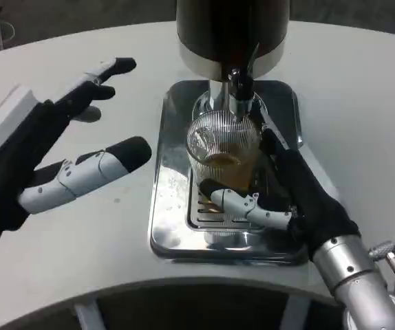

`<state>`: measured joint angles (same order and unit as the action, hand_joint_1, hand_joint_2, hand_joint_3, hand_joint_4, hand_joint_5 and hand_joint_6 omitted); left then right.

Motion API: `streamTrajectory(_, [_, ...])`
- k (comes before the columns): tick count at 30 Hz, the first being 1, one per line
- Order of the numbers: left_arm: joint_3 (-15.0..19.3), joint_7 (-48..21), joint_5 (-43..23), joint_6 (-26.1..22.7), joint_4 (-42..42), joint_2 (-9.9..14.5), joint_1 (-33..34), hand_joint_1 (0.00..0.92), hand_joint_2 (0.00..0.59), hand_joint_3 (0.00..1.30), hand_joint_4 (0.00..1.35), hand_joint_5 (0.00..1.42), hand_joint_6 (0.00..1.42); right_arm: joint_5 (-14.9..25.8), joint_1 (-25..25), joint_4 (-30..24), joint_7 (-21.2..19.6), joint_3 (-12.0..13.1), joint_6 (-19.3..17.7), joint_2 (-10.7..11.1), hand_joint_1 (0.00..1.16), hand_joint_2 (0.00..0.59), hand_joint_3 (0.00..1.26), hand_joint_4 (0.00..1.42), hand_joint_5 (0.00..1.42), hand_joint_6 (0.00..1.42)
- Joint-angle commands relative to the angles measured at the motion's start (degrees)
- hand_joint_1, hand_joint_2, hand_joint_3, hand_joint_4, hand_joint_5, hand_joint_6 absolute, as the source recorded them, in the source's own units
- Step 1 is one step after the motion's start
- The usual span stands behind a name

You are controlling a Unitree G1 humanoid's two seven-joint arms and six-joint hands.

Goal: Grasp the cup under the faucet to collect the drink, then remove the cup.

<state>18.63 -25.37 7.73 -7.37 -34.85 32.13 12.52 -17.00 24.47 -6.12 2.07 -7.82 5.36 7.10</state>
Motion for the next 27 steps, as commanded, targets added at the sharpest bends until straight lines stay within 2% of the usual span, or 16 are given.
streamTrajectory(1, [1.34,0.22,-0.54,-0.60,-1.30,1.37,-2.41,0.000,0.016,0.14,0.05,0.14,0.24,-0.58,1.96,2.26,-2.15,-0.29,-0.64,-1.48,0.76,0.229,0.00,0.00,0.09,0.10])
streamTrajectory(14, [2.33,0.13,-0.56,-1.35,-0.56,3.36,-3.87,0.000,0.016,0.14,0.05,0.14,0.24,-0.81,5.14,6.85,-4.88,-0.87,-0.06,-4.20,0.76,0.221,0.00,0.00,0.09,0.10])
streamTrajectory(24, [1.71,0.05,0.16,-1.43,-0.12,3.78,-5.12,0.000,0.016,0.14,0.05,0.13,0.24,-0.86,4.79,7.18,-5.06,-1.45,0.11,-5.24,0.77,0.220,0.00,0.02,0.10,0.10])
streamTrajectory(27, [1.55,-0.07,0.35,-1.49,-0.21,3.95,-5.60,0.000,0.016,0.14,0.05,0.13,0.24,-1.45,4.72,6.86,-6.03,-1.97,1.30,-6.33,0.77,0.220,0.00,0.03,0.12,0.10])
